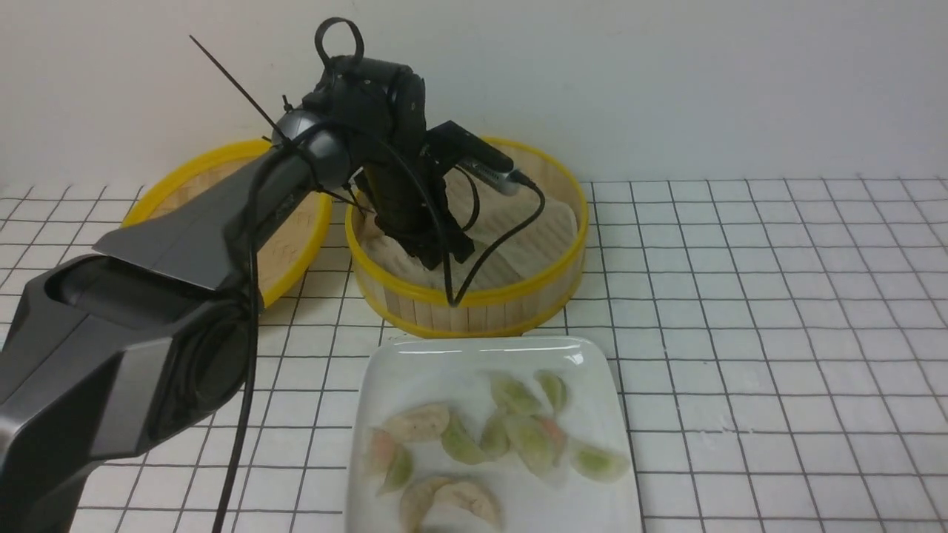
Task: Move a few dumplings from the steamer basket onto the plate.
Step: Use the left arm to grab a dumpling from the steamer
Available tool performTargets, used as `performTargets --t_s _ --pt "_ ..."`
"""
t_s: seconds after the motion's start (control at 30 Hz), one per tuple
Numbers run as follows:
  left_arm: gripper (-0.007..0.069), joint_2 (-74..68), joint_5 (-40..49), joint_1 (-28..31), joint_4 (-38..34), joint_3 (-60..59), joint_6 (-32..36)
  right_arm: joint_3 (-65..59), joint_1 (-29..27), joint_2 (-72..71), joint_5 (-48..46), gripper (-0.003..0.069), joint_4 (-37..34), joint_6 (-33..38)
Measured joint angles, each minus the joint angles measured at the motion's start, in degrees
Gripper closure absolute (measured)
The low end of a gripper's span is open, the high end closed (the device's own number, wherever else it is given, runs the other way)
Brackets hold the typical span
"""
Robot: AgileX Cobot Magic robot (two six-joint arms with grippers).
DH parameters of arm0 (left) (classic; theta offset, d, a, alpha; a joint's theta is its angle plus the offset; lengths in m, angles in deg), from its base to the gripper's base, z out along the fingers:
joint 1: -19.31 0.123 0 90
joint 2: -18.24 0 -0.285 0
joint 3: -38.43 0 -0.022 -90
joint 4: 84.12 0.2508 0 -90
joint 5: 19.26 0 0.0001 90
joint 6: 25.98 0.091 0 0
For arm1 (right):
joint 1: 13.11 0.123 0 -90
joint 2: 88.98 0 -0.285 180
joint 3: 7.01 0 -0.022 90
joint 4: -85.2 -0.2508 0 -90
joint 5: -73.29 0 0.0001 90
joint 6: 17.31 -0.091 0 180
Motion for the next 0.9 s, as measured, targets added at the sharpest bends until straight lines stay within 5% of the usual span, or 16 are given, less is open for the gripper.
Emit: performTargets --t_s 0.17,0.3,0.7,0.9 --pt "0.0559 2.43 -2.86 -0.64 6.11 0.0 -2.73 0.0 0.0 0.0 0.0 0.0673 0.0 0.0" --pt "0.0561 2.87 -5.22 -0.58 12.89 0.0 -7.6 0.0 0.0 0.0 0.0 0.0673 0.0 0.0" --pt "0.0306 -1.34 -9.87 -0.45 21.09 0.0 -10.15 0.0 0.0 0.0 0.0 0.0673 0.0 0.0" --pt "0.027 -2.34 -9.36 -0.45 22.85 -0.1 -11.86 0.0 0.0 0.0 0.0 0.0673 0.0 0.0"
